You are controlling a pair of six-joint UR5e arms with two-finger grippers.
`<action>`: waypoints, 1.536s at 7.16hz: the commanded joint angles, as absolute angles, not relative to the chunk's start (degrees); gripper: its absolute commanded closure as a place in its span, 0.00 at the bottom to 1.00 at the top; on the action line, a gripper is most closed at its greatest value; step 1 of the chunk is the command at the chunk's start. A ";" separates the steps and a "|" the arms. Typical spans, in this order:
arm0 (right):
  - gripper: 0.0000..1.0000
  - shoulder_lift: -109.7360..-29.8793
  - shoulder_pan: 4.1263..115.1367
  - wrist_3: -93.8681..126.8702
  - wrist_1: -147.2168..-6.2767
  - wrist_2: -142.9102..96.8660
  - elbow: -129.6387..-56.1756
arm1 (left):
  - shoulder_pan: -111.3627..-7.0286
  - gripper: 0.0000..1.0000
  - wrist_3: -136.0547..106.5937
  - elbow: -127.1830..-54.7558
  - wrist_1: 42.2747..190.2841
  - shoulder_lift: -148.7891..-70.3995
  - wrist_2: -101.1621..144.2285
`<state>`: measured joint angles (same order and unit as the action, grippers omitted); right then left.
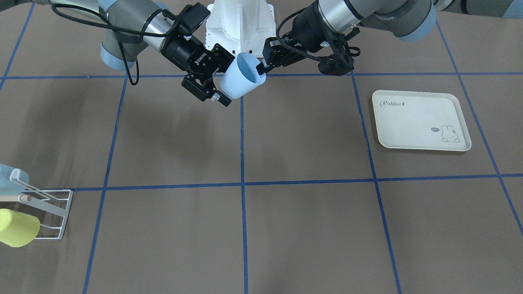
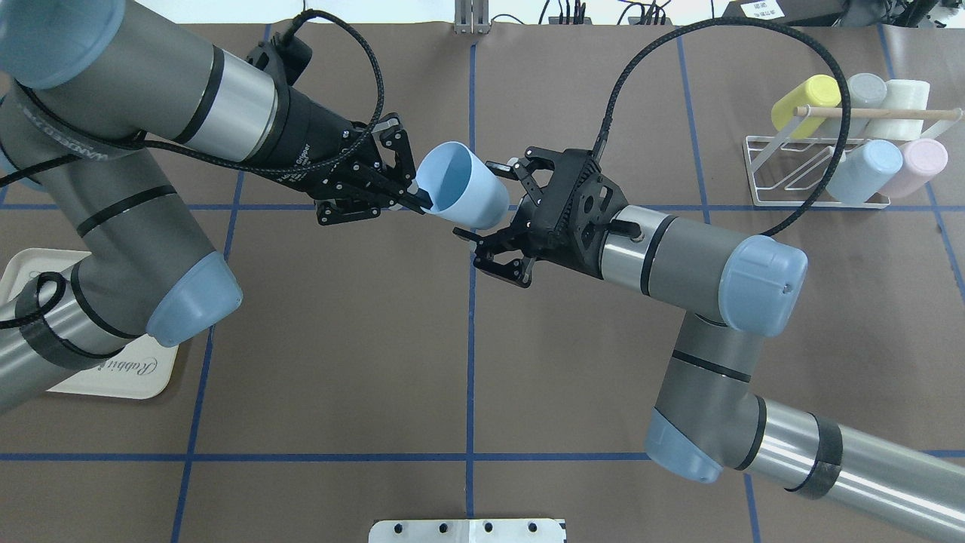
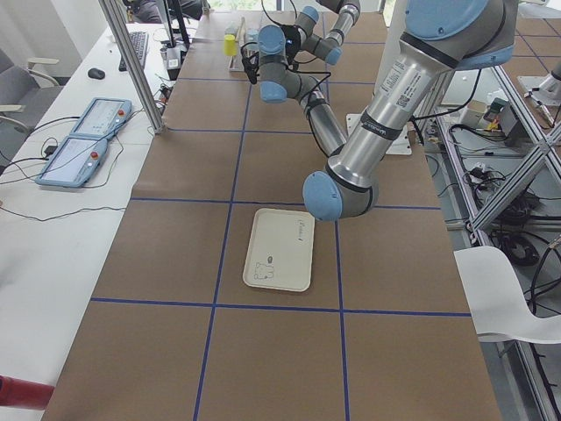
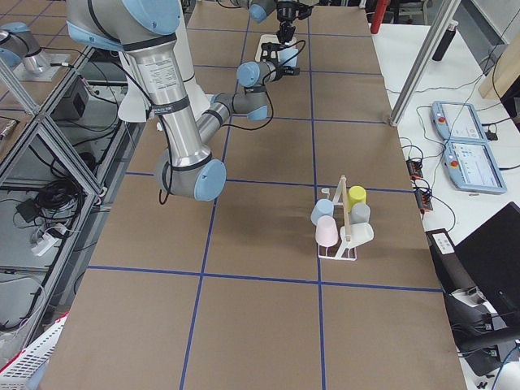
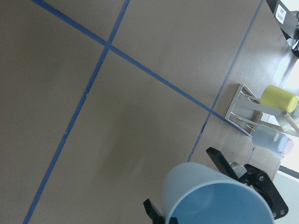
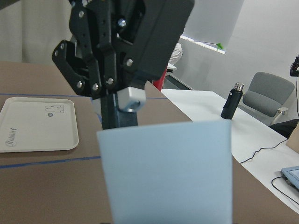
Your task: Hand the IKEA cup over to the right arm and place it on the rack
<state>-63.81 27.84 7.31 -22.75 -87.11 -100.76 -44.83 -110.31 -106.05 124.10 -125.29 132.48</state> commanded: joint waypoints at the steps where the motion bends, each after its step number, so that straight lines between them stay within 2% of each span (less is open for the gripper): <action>1: 0.12 -63.81 27.77 7.21 -22.68 -87.10 -100.99 | -44.82 1.00 -110.30 -105.74 124.10 -125.33 132.45; 2: 0.13 -63.81 27.77 7.21 -22.68 -87.01 -100.99 | -44.82 1.00 -110.30 -105.73 124.10 -125.33 132.45; 4: 0.39 -63.98 27.77 7.21 -22.68 -86.84 -101.16 | -44.82 1.00 -110.22 -105.73 124.10 -125.33 132.45; 5: 0.46 -64.33 27.69 7.12 -22.76 -85.97 -101.25 | -44.82 0.78 -110.21 -105.73 124.10 -125.33 132.45; 6: 0.48 -64.60 27.60 7.12 -22.76 -85.78 -101.16 | -44.82 0.01 -109.69 -105.91 124.19 -125.42 132.45; 9: 0.51 -65.38 28.38 6.77 -24.25 -85.87 -100.64 | -46.40 0.00 -108.19 -106.26 123.49 -124.72 132.28; 11: 0.56 -66.27 31.54 6.77 -36.93 -86.22 -102.91 | -49.73 0.00 -98.68 -106.34 123.31 -118.87 131.57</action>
<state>-65.92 29.83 6.77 -29.81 -85.99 -101.68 -48.08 -104.54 -106.16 123.43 -122.29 131.89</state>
